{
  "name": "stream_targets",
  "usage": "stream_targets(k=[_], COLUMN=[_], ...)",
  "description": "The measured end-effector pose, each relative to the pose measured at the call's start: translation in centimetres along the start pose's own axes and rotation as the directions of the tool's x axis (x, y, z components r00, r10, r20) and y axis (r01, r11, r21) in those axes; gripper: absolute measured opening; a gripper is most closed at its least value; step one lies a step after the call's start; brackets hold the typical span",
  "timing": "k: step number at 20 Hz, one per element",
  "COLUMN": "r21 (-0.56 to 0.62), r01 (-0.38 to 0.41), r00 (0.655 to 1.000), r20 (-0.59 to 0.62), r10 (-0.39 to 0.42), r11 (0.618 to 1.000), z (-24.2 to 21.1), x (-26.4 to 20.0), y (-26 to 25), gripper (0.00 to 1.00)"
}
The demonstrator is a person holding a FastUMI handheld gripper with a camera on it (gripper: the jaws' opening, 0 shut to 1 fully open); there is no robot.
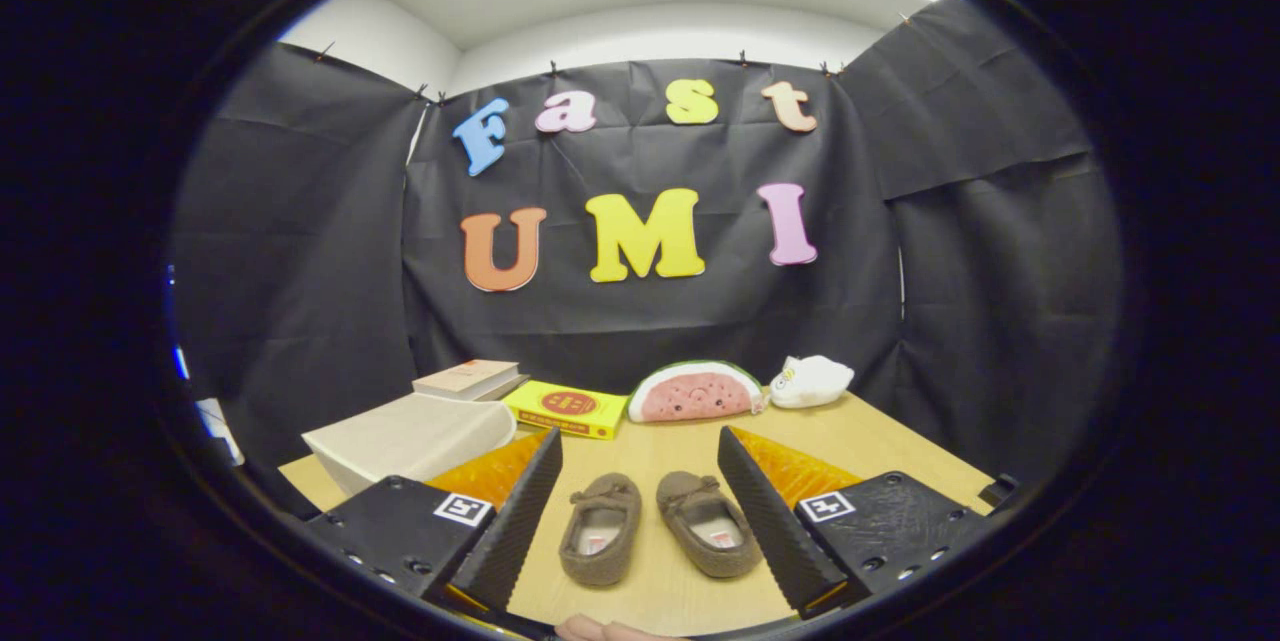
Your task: Open the storage box then place both shoes into the box .Put the left shoe in first, then the right shoe, with the right side of both shoes facing outward in a uniform manner.
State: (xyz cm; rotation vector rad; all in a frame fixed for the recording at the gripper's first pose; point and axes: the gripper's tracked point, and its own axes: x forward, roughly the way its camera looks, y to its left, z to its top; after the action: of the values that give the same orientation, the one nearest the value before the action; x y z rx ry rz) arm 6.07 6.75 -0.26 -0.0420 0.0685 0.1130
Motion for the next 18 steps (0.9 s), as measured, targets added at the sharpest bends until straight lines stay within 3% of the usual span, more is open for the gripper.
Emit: stream_targets(k=[5, 10, 15, 18], r21=[0.053, 0.201, 0.347, 0.49], r01=[-0.122, -0.231, -0.291, -0.325], r00=[0.988, 0.938, 0.858, 0.767], r20=[-0.093, -0.213, -0.318, -0.364], r10=[0.127, 0.273, 0.404, 0.528], r11=[0.991, 0.952, 0.891, 0.809], z=[-1.1, -2.9, -5.9, -7.8], x=[4.2, 8.5, 12.2, 13.5], y=[3.8, 7.1, 9.8, 12.4], gripper=[0.95, 0.95, 0.95, 0.95])
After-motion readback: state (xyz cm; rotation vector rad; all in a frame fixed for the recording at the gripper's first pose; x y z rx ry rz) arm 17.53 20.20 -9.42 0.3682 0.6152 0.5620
